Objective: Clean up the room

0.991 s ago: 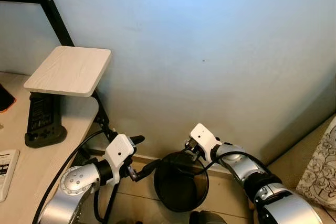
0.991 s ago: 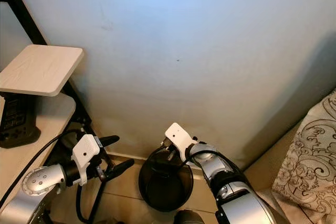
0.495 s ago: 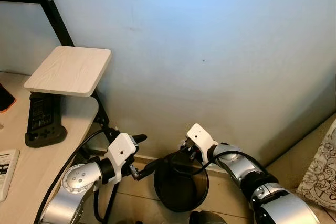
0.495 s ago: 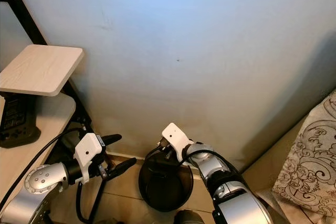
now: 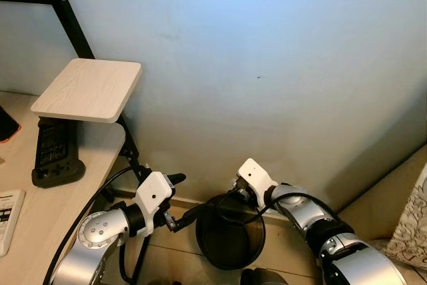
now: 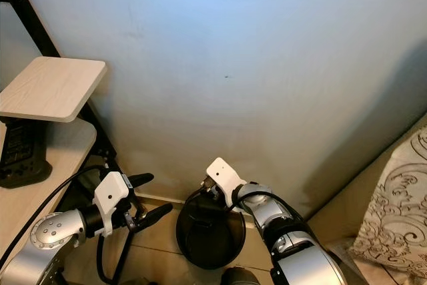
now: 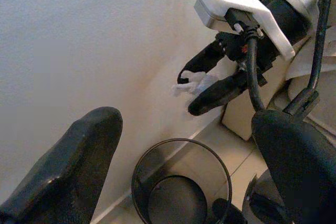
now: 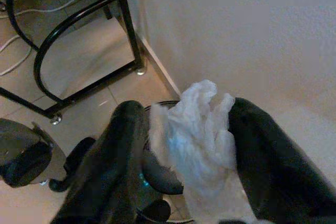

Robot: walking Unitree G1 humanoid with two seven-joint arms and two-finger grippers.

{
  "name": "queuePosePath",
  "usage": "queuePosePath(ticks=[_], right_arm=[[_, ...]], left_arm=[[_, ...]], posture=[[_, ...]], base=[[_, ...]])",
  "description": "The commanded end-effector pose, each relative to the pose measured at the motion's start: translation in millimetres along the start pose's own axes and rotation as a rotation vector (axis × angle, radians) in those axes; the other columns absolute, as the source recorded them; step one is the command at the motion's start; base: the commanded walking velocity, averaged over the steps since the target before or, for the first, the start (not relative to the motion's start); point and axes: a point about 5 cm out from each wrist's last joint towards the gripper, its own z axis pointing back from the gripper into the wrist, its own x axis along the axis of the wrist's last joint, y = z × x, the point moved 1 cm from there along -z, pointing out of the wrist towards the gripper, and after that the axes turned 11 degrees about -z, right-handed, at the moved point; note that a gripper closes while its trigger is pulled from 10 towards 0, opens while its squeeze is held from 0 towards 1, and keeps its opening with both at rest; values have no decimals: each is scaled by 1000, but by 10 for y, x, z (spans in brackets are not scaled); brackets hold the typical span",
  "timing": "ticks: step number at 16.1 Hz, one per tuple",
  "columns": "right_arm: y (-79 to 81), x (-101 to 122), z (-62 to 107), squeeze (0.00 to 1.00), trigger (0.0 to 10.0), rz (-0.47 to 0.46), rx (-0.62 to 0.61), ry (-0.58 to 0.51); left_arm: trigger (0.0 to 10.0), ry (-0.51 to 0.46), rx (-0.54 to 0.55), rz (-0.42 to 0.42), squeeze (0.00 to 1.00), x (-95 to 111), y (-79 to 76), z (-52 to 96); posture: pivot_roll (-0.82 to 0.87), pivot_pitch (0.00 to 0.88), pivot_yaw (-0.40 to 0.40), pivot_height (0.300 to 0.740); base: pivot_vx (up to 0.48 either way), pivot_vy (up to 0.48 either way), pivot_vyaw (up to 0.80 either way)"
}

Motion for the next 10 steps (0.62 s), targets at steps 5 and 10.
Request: queuePosePath(ticks=[5, 10], right_arm=[[-1, -91, 21, 1000, 10000, -18, 1, 22], [-100, -37, 93, 784, 10000, -12, -41, -38]], left_arm=[[10000, 5, -6, -8, 0, 4, -10, 26], [10000, 6, 74, -1, 0, 13, 64, 2]], posture=[[-77, 81, 22, 740], [-68, 73, 25, 740]], base=[[0, 0, 0], [0, 0, 0]])
